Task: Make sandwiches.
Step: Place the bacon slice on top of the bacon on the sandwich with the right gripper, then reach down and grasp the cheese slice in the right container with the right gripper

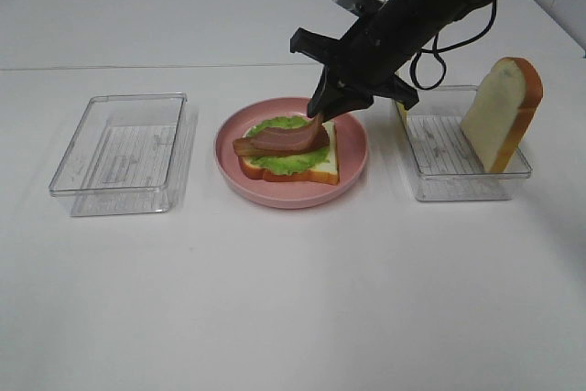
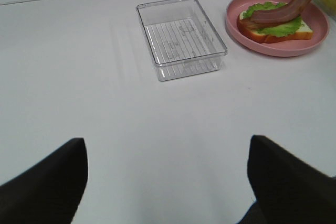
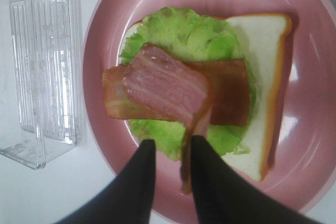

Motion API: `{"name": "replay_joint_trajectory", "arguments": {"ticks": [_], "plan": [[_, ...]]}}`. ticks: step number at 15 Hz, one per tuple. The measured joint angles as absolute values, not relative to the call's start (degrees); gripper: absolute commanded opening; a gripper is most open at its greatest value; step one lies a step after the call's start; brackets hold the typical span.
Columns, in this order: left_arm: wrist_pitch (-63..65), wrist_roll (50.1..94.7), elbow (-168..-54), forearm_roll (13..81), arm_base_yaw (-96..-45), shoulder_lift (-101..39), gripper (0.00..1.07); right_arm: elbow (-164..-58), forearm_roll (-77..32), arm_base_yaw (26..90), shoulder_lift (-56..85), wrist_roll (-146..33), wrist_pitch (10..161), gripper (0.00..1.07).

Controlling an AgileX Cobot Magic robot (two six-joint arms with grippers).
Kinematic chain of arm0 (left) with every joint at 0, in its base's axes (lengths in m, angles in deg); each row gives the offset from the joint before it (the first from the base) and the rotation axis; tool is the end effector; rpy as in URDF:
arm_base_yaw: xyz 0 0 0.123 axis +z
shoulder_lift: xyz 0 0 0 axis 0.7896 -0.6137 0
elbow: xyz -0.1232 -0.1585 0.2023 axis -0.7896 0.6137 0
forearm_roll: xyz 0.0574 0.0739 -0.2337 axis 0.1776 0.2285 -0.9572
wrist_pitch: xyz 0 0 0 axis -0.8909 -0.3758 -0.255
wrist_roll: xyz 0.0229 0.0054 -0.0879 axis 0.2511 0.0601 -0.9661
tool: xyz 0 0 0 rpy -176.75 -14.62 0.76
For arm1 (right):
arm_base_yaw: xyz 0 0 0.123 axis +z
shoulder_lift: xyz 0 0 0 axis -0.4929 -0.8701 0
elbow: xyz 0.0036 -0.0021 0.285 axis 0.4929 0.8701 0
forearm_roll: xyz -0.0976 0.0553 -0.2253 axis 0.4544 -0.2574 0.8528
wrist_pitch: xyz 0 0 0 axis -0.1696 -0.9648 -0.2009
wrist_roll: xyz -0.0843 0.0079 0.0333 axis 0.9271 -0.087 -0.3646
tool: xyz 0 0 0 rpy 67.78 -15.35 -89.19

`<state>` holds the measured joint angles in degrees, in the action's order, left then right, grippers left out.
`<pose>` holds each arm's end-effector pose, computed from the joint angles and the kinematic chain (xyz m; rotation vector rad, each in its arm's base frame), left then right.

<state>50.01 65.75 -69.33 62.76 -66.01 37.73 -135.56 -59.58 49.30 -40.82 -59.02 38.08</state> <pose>-0.0049 0.0026 0.2772 0.1946 2.0311 -0.1627 0.4185 0.1910 0.1681 0.0213 2.7959 0.8112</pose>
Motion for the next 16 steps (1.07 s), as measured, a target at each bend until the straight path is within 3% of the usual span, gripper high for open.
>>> {"name": "replay_joint_trajectory", "arguments": {"ticks": [2,13,16], "plan": [[50.0,65.8,-69.3,62.8,-66.0,37.7,0.79,-135.6,-59.6,49.3,-40.8,-59.0,37.7,0.71],[50.0,65.8,-69.3,62.8,-66.0,37.7,0.79,-135.6,-54.7,49.3,-33.4,-58.8,32.3,0.73],[50.0,65.8,-69.3,62.8,-66.0,37.7,0.79,-136.2,-46.3,49.3,-29.5,-60.7,29.5,0.73]]}}
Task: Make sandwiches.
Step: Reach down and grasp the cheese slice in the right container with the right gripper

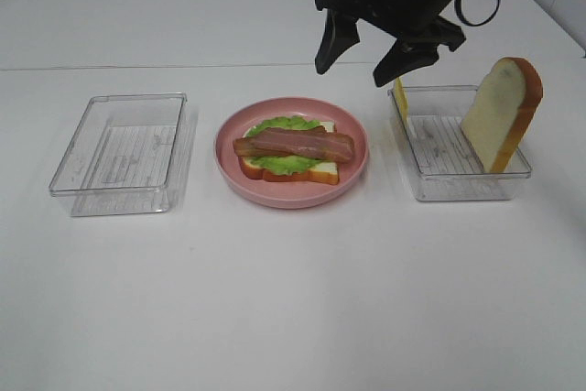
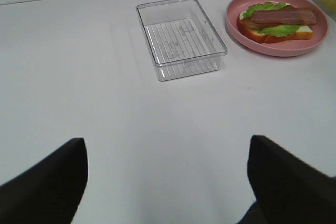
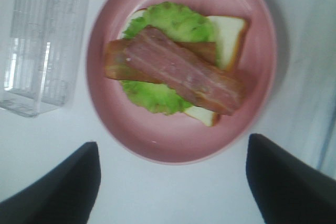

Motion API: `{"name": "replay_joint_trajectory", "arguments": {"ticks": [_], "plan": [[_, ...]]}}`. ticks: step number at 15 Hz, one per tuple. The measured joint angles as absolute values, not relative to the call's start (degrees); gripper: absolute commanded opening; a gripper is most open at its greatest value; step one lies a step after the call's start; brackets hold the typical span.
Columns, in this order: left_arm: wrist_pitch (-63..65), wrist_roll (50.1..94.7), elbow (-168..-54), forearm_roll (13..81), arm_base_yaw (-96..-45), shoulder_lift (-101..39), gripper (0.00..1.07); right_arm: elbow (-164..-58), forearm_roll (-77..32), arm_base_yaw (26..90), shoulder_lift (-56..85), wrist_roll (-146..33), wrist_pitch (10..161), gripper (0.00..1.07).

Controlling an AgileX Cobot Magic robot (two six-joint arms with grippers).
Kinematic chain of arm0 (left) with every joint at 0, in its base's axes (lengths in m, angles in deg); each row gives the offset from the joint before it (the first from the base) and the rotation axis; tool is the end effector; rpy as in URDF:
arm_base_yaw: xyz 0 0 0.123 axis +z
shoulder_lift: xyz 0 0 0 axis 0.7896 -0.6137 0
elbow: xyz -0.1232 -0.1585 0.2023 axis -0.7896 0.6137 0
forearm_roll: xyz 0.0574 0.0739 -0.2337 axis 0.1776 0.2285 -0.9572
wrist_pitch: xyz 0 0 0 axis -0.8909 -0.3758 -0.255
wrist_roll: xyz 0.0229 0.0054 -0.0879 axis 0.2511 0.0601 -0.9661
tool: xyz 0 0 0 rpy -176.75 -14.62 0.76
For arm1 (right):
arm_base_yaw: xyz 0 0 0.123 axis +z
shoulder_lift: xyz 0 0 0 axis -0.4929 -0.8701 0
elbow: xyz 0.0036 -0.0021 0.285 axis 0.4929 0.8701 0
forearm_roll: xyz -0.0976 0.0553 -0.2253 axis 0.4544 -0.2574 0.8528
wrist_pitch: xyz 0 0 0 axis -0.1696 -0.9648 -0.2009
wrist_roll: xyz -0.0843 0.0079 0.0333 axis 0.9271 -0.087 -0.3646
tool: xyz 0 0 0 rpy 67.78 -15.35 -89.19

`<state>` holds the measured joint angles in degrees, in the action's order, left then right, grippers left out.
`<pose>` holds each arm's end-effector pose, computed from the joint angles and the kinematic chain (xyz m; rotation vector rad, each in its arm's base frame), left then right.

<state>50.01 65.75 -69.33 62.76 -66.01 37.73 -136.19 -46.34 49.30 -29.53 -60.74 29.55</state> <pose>-0.0049 0.0026 0.2772 0.1946 2.0311 -0.1627 0.3931 0.1723 0.2478 -0.2247 2.7524 0.6134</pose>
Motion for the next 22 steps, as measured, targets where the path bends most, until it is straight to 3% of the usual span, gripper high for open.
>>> {"name": "replay_joint_trajectory", "arguments": {"ticks": [1,2,5,16,22], "plan": [[50.0,65.8,-69.3,62.8,-66.0,37.7,0.79,-136.2,-46.3,49.3,-29.5,-60.7,29.5,0.73],[50.0,65.8,-69.3,62.8,-66.0,37.7,0.79,-139.0,-33.6,49.3,-29.1,-67.1,26.2,0.72],[50.0,65.8,-69.3,62.8,-66.0,37.7,0.79,-140.9,-25.7,49.3,-29.1,-70.1,25.8,0.72],[50.0,65.8,-69.3,62.8,-66.0,37.7,0.79,-153.4,-22.6,49.2,-43.6,-71.2,24.8,0.69],[50.0,65.8,-69.3,62.8,-66.0,37.7,0.79,-154.2,-19.3,48.0,-48.3,-72.7,26.3,0.59]]}}
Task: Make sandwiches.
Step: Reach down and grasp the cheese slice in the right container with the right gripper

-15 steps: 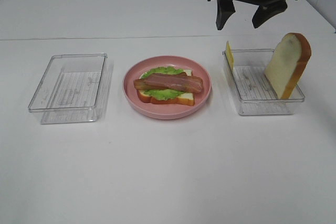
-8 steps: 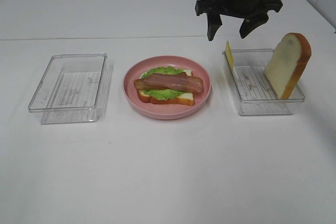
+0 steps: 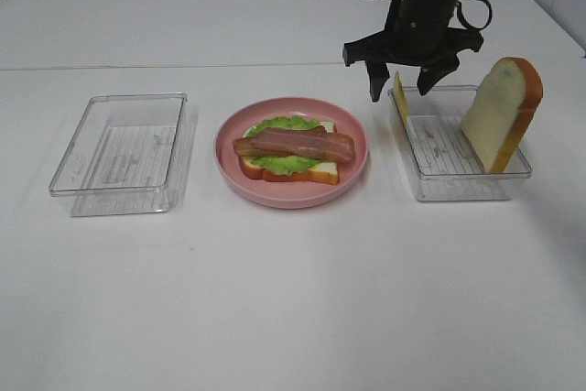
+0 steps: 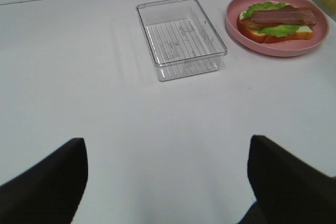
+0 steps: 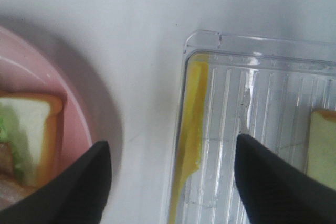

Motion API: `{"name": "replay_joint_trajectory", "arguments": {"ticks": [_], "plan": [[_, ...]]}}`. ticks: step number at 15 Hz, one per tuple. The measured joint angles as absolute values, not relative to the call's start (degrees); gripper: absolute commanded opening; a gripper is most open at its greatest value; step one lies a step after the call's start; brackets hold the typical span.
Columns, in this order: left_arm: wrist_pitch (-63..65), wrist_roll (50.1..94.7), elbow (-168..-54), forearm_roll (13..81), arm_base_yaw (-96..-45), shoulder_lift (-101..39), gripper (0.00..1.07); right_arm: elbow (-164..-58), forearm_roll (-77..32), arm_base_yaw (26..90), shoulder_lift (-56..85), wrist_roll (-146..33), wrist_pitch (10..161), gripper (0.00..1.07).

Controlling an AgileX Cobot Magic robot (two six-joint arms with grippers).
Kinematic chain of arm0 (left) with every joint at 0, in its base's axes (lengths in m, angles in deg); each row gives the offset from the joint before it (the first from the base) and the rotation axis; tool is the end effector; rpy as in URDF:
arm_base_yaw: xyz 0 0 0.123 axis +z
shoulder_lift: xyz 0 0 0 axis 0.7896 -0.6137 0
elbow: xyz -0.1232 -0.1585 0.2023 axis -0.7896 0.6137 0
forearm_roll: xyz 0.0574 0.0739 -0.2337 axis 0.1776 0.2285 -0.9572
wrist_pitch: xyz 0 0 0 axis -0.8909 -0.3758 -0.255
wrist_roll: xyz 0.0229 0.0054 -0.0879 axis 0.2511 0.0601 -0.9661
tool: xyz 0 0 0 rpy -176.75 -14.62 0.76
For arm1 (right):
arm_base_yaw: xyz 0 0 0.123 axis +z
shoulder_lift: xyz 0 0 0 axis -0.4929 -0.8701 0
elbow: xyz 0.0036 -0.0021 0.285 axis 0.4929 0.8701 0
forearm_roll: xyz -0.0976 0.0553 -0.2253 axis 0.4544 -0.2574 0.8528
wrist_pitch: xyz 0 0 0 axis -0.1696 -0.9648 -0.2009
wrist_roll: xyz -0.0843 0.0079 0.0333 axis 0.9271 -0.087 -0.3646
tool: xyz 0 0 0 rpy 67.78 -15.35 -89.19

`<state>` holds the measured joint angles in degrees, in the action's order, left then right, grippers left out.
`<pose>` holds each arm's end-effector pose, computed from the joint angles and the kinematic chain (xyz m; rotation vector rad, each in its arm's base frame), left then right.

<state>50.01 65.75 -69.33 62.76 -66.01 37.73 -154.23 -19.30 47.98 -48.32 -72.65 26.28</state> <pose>-0.0049 0.0026 0.2772 0.1946 2.0311 -0.1627 0.4677 0.1514 0.1770 -0.2023 2.8113 0.0455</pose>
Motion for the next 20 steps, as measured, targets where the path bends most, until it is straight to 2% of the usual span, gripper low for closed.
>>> {"name": "replay_joint_trajectory", "arguments": {"ticks": [3,8,10,15,17,18,20], "plan": [[50.0,65.8,-69.3,62.8,-66.0,37.7,0.79,-154.2,-19.6,46.7,-48.7,-72.7,27.9,0.55],[50.0,65.8,-69.3,62.8,-66.0,37.7,0.79,-154.2,-21.9,46.4,-48.7,-72.1,28.8,0.55],[50.0,65.8,-69.3,62.8,-66.0,37.7,0.79,-154.2,-23.0,46.4,-48.7,-71.5,28.9,0.48],[50.0,65.8,-69.3,62.8,-66.0,37.7,0.79,-154.2,-23.1,46.4,-50.1,-71.3,28.3,0.45],[50.0,65.8,-69.3,62.8,-66.0,37.7,0.79,-154.2,-23.1,46.4,-50.5,-71.3,28.5,0.35],[50.0,65.8,-69.3,62.8,-66.0,37.7,0.79,-154.2,-23.1,46.4,-50.5,-71.5,28.5,0.17],[50.0,65.8,-69.3,62.8,-66.0,37.7,0.79,-154.2,-23.1,46.4,-50.5,-71.5,28.5,0.01]]}}
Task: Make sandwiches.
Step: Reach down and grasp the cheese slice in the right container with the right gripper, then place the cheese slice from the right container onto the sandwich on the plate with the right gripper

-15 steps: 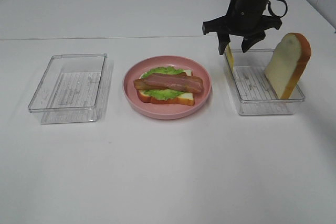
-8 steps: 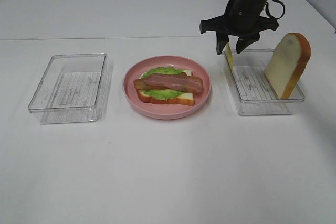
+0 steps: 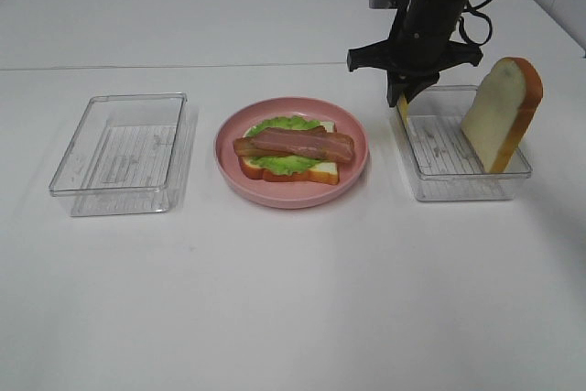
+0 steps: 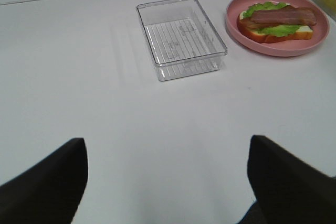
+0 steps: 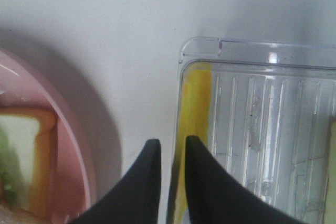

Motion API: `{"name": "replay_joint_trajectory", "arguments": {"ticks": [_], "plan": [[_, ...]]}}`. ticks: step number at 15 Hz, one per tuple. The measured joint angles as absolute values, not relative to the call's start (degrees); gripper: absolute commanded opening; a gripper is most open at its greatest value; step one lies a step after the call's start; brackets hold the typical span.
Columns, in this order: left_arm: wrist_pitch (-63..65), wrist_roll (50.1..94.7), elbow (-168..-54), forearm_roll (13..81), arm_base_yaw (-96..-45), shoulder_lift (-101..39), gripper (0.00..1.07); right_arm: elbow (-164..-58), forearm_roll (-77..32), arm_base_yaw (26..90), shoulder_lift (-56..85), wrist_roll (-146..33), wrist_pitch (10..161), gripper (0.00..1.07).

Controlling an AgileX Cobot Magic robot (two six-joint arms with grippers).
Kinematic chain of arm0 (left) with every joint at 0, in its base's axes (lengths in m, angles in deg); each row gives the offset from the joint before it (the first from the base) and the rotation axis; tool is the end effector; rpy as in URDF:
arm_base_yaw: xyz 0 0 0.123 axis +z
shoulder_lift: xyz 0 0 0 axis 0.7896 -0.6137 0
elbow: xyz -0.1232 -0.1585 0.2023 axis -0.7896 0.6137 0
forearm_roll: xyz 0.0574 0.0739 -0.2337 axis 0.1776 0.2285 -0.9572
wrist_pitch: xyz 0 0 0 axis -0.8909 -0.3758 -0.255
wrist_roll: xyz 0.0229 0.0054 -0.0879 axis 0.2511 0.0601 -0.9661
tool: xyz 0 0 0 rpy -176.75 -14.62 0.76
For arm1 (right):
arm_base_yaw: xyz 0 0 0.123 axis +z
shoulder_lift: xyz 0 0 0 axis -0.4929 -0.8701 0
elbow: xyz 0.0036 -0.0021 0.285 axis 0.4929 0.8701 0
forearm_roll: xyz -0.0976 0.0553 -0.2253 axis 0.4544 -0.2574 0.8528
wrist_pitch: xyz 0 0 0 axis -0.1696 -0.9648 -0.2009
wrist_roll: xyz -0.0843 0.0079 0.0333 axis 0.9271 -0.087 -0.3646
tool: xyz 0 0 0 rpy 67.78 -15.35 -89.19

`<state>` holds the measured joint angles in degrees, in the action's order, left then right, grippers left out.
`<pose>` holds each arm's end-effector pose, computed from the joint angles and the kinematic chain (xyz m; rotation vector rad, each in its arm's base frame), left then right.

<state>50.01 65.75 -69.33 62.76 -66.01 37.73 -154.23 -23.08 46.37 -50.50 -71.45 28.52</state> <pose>-0.0049 0.0026 0.2772 0.1946 2.0311 -0.1627 0.4752 0.1444 0.1592 -0.1531 2.8248 0.1180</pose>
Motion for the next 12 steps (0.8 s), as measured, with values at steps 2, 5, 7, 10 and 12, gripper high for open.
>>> {"name": "replay_joint_trajectory", "arguments": {"ticks": [2,5,7,10,12], "plan": [[50.0,65.8,-69.3,62.8,-66.0,37.7,0.79,-154.2,-23.1,46.4,-50.5,-71.5,28.5,0.0],[50.0,65.8,-69.3,62.8,-66.0,37.7,0.79,-154.3,-23.1,46.4,-50.4,-71.5,27.3,0.0],[50.0,65.8,-69.3,62.8,-66.0,37.7,0.79,-155.1,-23.1,46.4,-50.2,-71.5,26.3,0.0],[50.0,65.8,-69.3,62.8,-66.0,37.7,0.79,-156.5,-23.1,46.4,-48.6,-71.5,24.3,0.0],[50.0,65.8,-69.3,62.8,-66.0,37.7,0.79,-156.7,-23.3,46.4,-46.3,-71.5,23.8,0.0]]}}
